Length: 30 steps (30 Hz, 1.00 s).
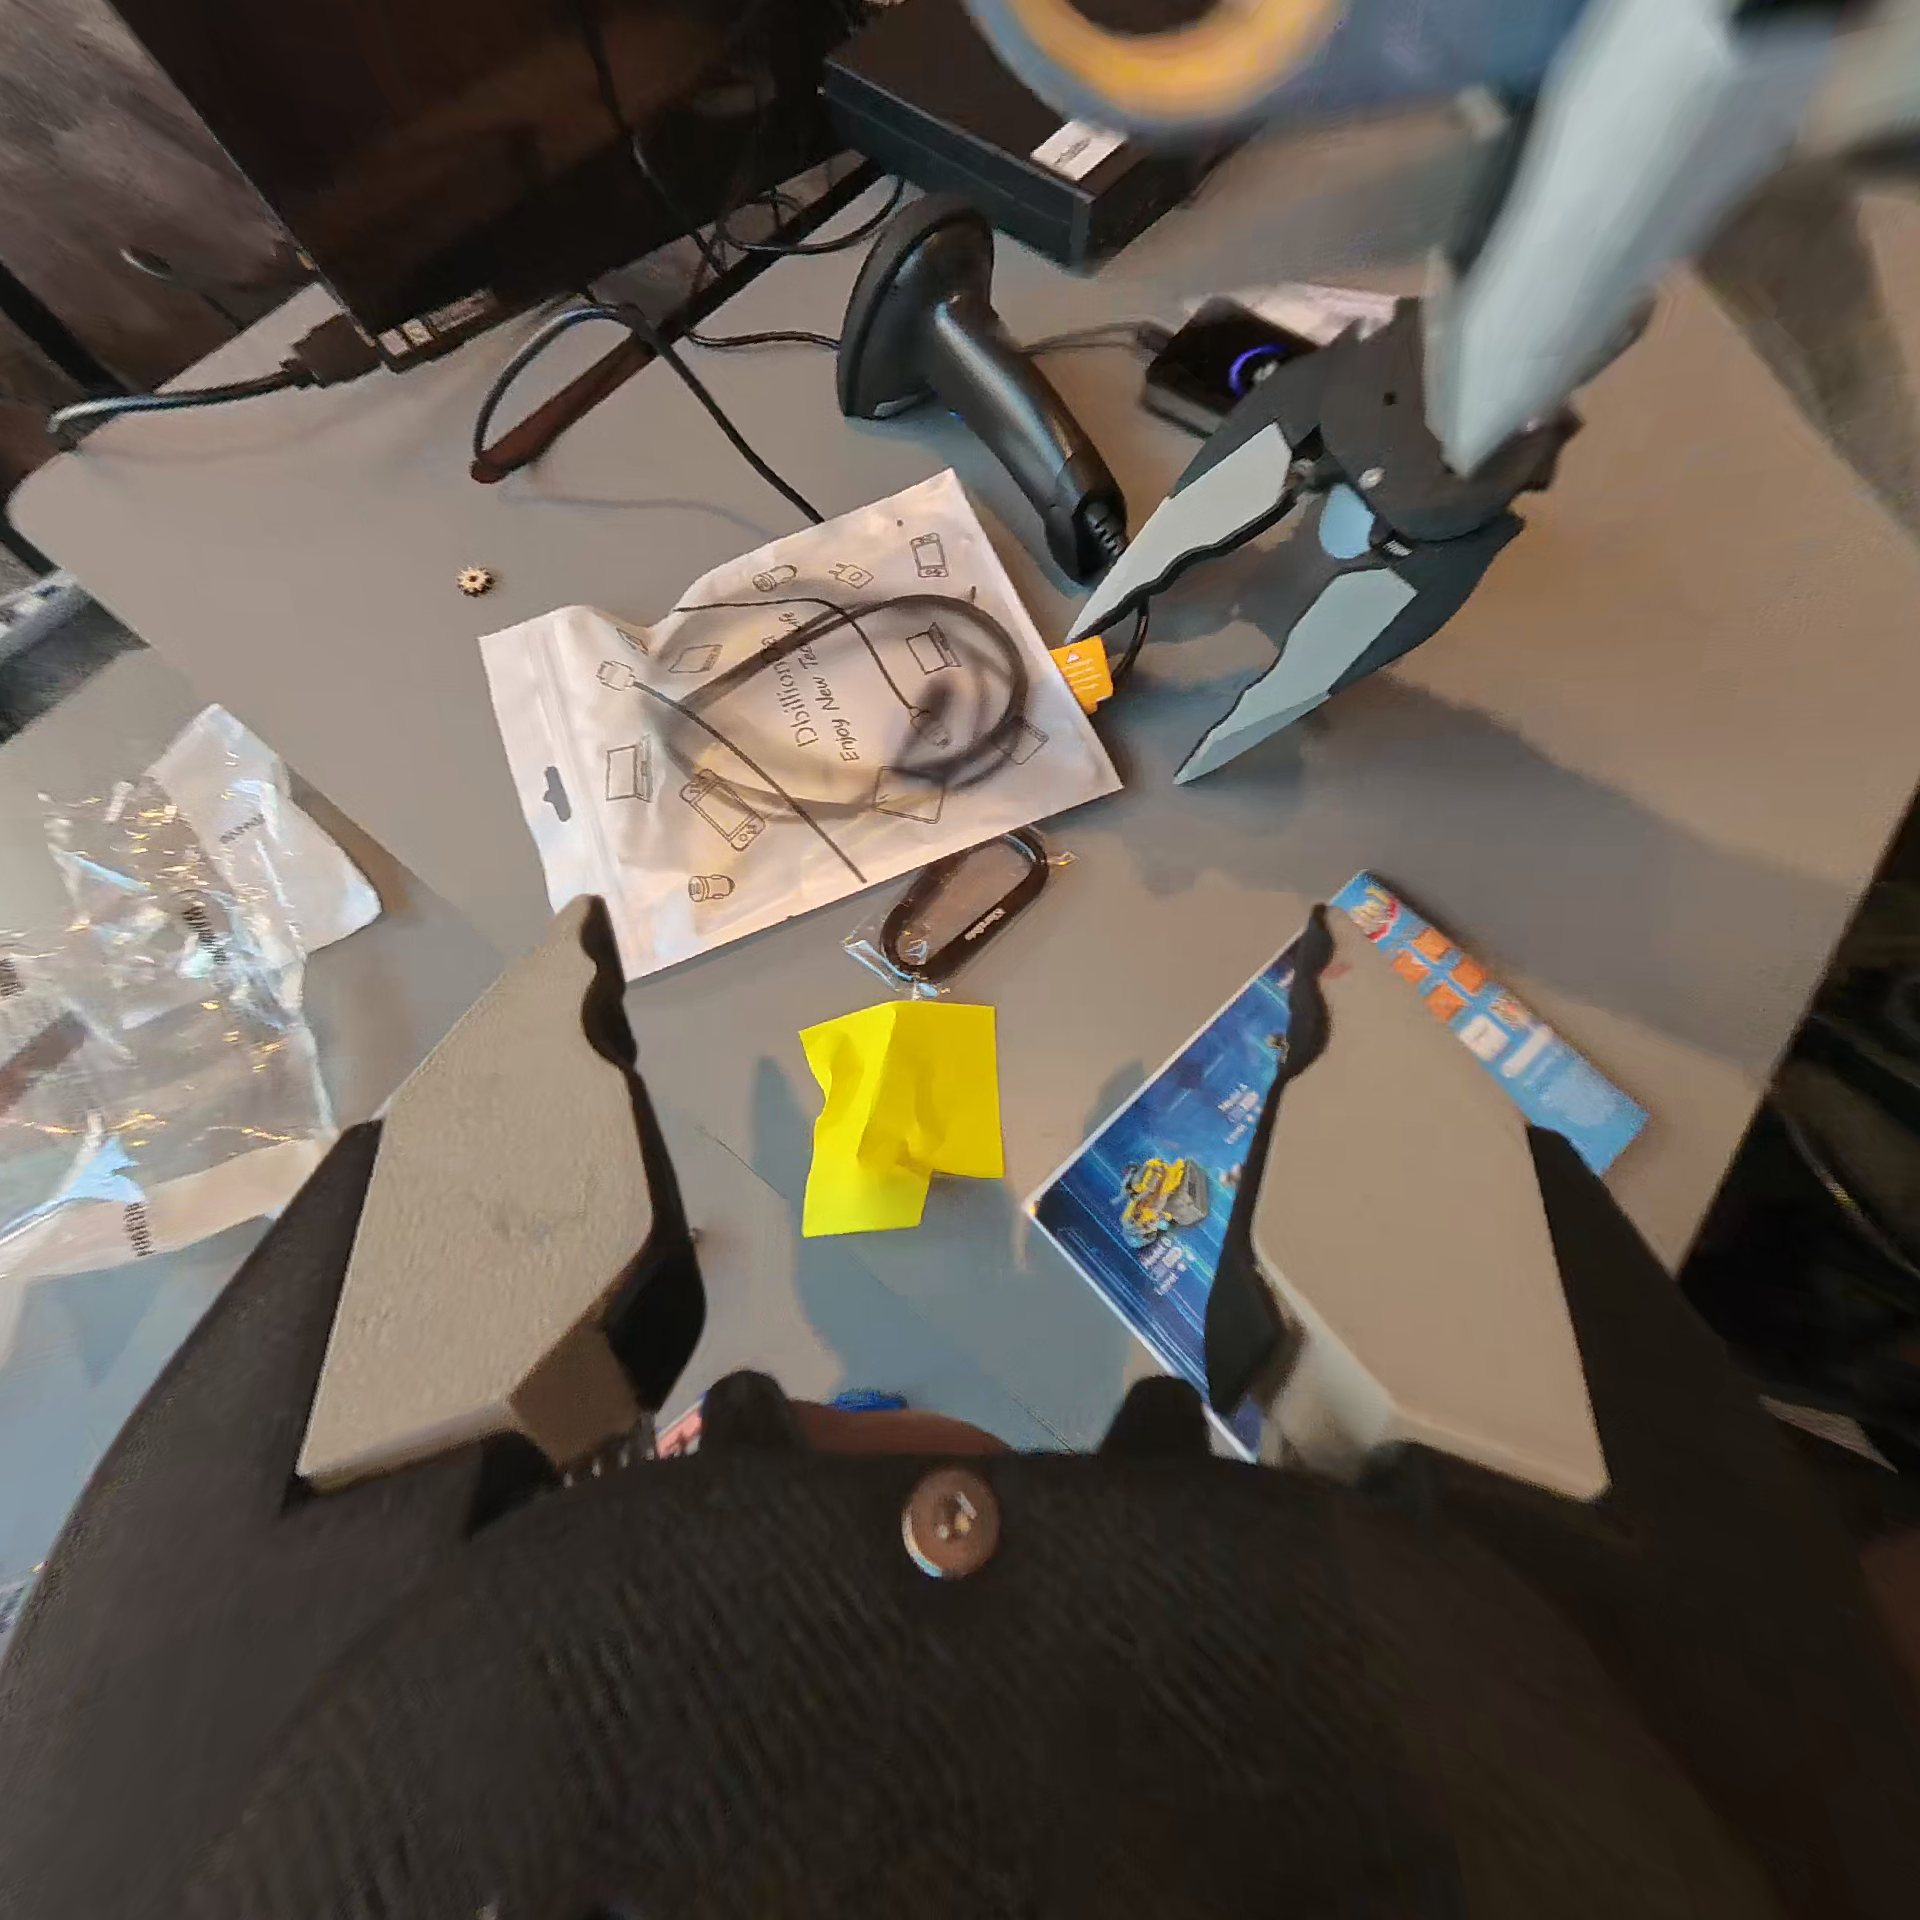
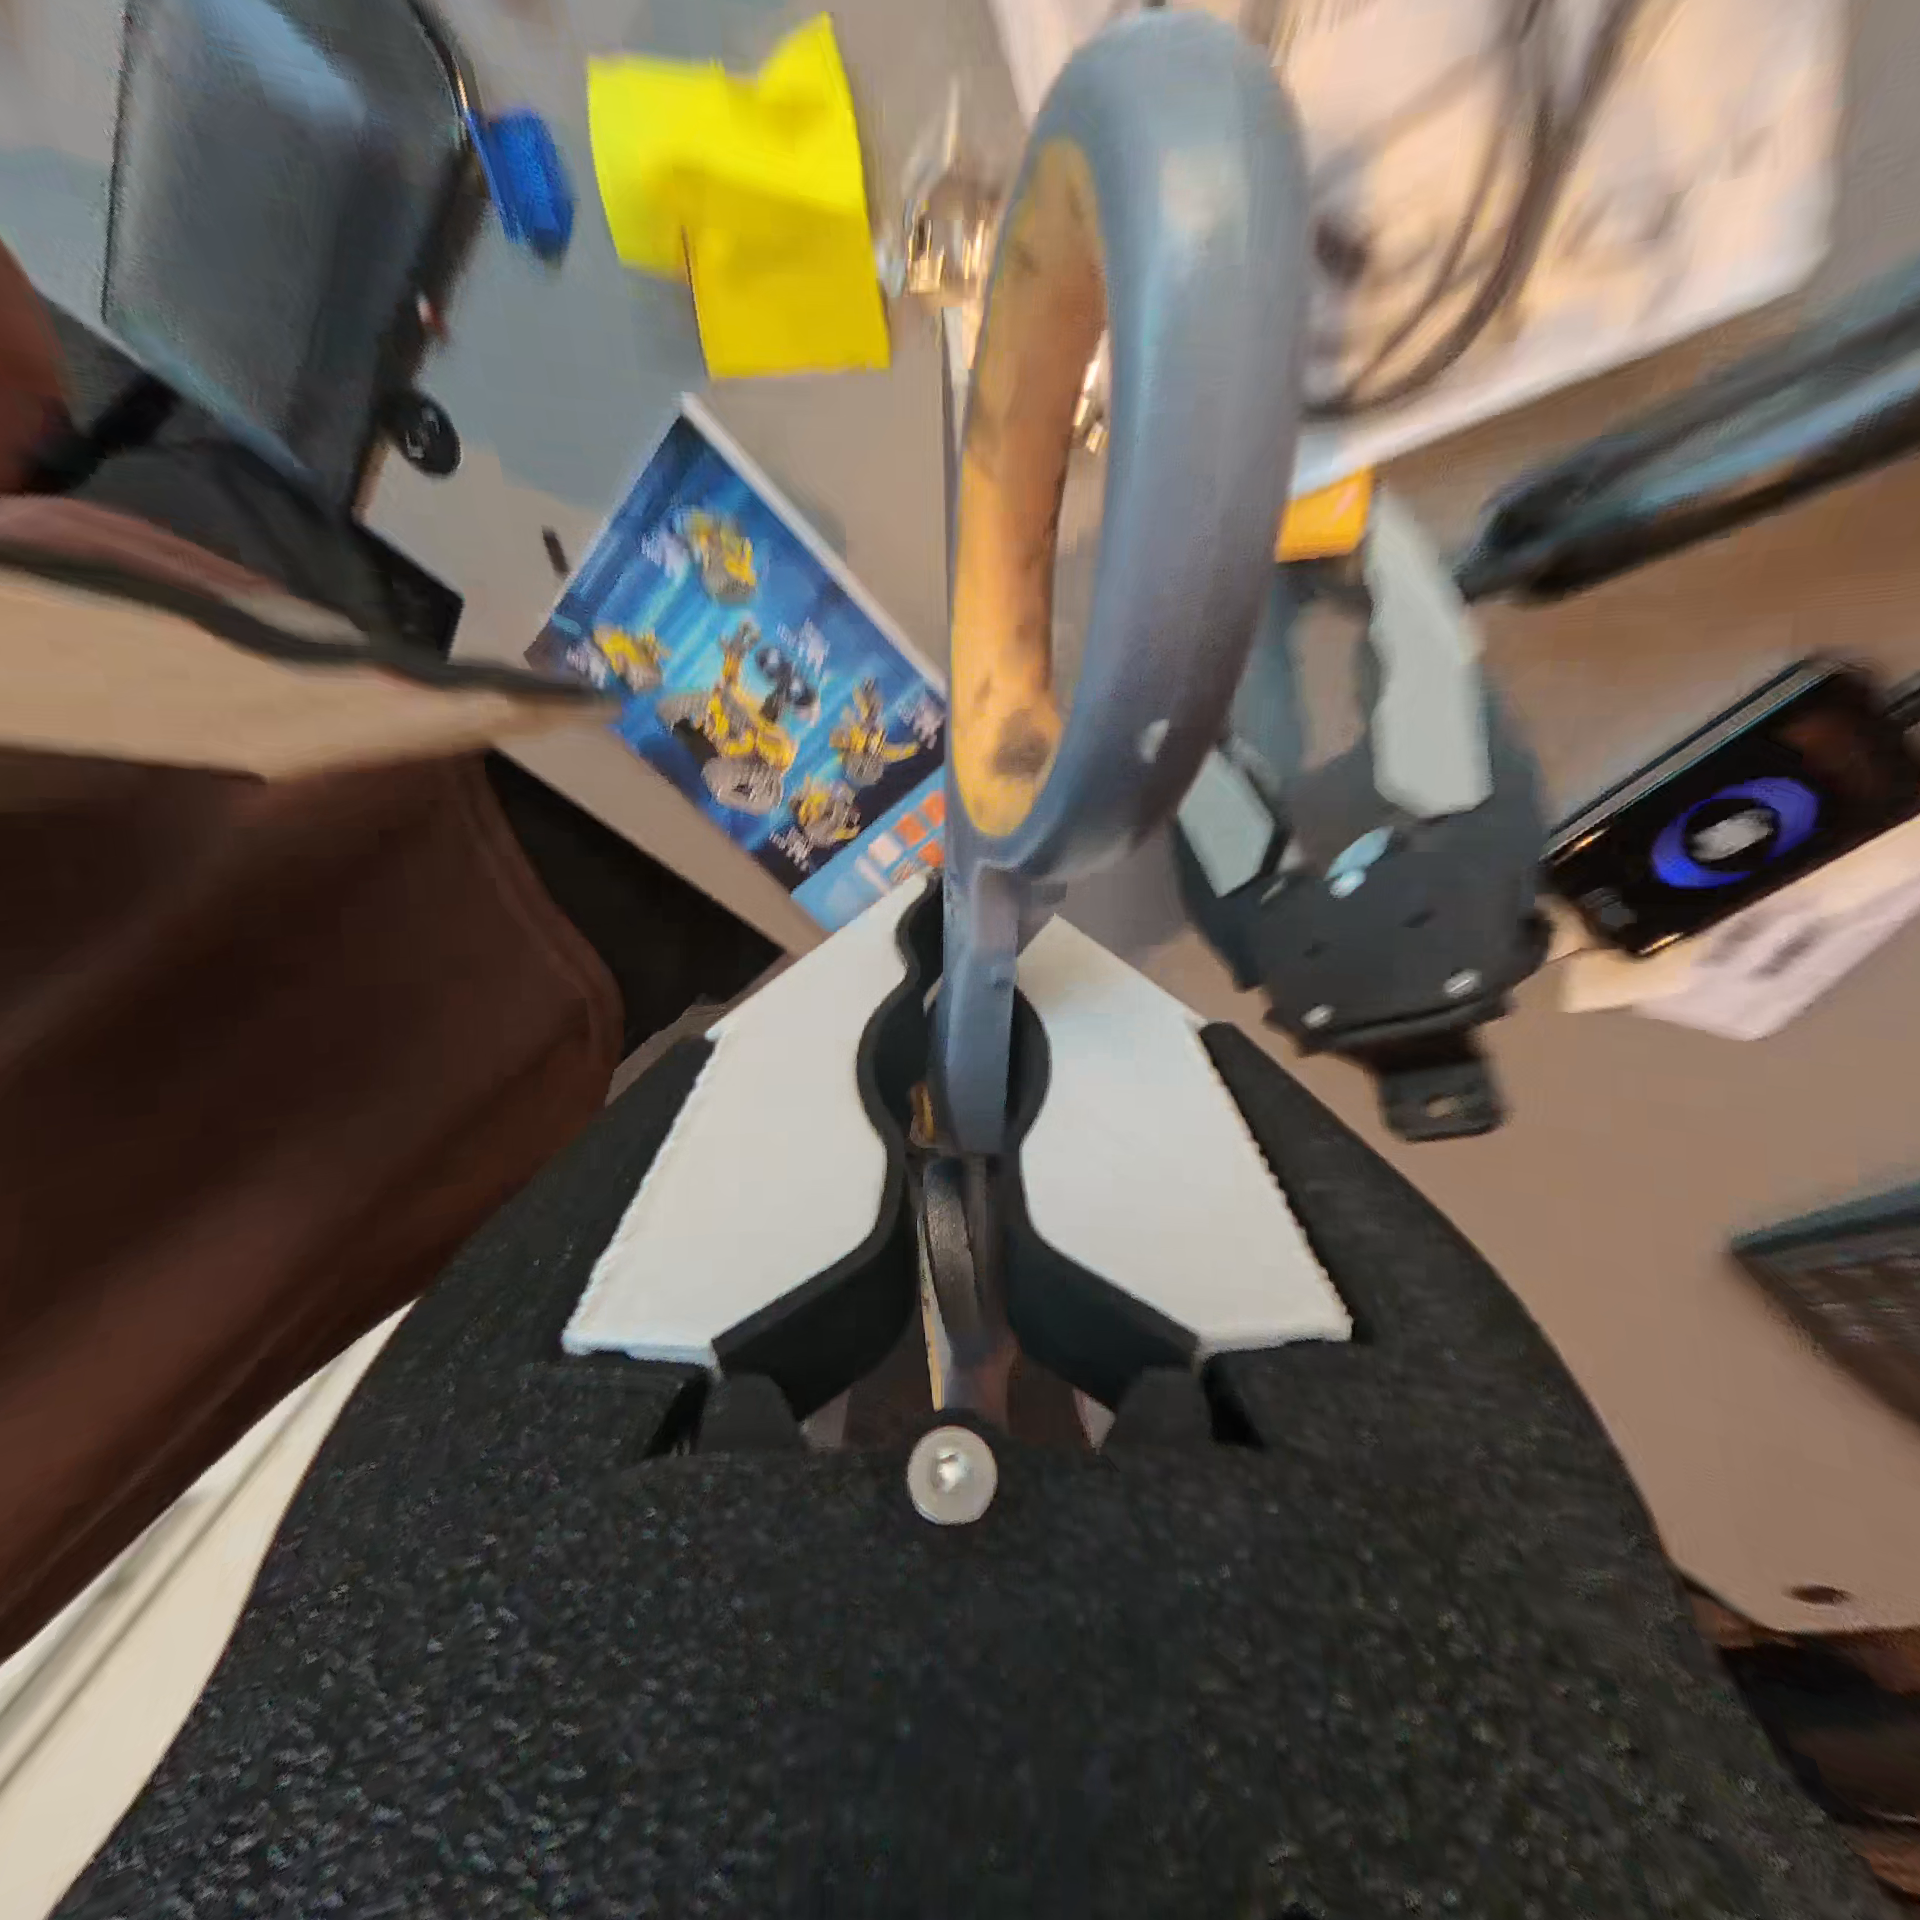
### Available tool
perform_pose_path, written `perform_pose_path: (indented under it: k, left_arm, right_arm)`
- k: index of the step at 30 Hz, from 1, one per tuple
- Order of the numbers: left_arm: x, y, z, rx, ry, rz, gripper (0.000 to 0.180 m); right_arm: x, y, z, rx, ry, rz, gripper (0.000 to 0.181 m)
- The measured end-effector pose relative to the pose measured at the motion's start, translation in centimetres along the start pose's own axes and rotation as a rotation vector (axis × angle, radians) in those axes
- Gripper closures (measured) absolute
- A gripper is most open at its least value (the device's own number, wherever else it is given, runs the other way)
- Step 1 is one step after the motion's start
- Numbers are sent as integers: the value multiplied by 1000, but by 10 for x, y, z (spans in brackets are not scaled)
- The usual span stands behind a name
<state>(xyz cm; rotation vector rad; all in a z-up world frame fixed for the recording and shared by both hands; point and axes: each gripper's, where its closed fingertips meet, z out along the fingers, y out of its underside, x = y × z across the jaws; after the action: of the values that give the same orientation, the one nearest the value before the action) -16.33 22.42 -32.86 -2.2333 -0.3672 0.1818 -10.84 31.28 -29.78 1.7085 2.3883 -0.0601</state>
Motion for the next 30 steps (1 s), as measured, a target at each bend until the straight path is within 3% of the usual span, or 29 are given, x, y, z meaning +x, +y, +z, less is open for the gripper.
perform_pose_path:
  k: [7, 19, 30]
  left_arm:
    - [12, 10, 11, -21, -9, 8, 53]
    - [50, 19, 22, -17, 83, 56, 53]
    - [115, -87, -30, 210, 219, 100, 52]
  right_arm:
    - [23, -43, -18, -71, 75, -26, 180]
    - [-51, 190, 110, -327, -169, 162, 180]
    - [-4, 133, 53, -69, -188, 90, 180]
